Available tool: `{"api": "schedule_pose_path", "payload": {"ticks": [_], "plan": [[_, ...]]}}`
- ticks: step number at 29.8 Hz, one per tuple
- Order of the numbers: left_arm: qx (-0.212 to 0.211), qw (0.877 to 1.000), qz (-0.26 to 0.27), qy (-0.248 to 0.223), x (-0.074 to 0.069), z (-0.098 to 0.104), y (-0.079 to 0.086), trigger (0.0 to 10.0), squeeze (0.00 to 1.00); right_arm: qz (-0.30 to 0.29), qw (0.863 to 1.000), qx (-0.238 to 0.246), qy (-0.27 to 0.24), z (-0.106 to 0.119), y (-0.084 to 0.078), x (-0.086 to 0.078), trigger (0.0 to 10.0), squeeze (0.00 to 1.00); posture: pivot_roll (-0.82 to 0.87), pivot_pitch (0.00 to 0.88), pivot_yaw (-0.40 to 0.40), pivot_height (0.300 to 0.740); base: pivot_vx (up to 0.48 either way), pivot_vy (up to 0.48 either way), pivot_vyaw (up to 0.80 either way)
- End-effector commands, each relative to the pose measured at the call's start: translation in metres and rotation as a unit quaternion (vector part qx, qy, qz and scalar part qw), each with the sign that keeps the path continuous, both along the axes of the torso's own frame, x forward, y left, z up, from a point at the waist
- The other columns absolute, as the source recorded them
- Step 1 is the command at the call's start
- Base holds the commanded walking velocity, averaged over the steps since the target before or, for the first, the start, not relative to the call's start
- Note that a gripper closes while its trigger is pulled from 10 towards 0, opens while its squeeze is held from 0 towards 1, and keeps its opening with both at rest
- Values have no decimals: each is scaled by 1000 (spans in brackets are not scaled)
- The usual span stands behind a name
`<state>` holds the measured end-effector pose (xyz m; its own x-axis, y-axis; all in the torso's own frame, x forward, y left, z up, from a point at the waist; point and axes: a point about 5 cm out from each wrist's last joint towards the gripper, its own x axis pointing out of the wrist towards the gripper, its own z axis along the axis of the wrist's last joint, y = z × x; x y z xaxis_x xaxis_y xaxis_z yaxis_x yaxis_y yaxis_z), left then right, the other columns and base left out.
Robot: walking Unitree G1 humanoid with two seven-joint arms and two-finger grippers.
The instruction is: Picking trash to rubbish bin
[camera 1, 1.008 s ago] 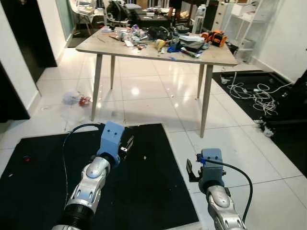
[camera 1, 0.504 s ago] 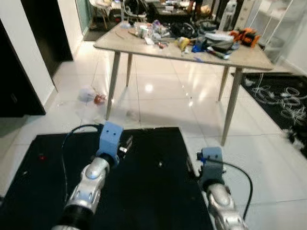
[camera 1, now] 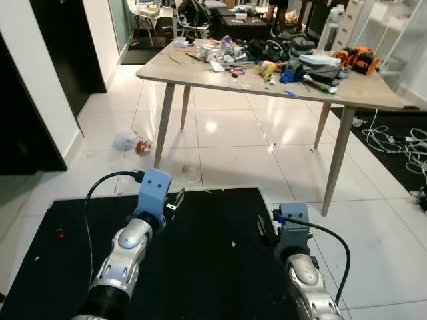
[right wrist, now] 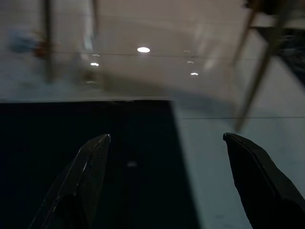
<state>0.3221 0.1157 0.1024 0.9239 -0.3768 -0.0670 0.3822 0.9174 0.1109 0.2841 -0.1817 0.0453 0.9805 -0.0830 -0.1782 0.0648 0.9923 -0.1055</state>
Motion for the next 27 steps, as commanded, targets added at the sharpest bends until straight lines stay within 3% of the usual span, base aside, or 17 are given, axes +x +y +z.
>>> {"api": "schedule_pose_path", "payload": {"ticks": [1,27], "plan": [[6,1000,3,6,-2,-3,4,10000,0,-4,1000,7,-1,1,2,2,10000,0,-102,54,1,740,356,0,0],[9,1000,-5,10,-2,-4,4,10000,0,2,1000,3,-1,1,4,-1,10000,0,-102,60,5,740,370,0,0]]}}
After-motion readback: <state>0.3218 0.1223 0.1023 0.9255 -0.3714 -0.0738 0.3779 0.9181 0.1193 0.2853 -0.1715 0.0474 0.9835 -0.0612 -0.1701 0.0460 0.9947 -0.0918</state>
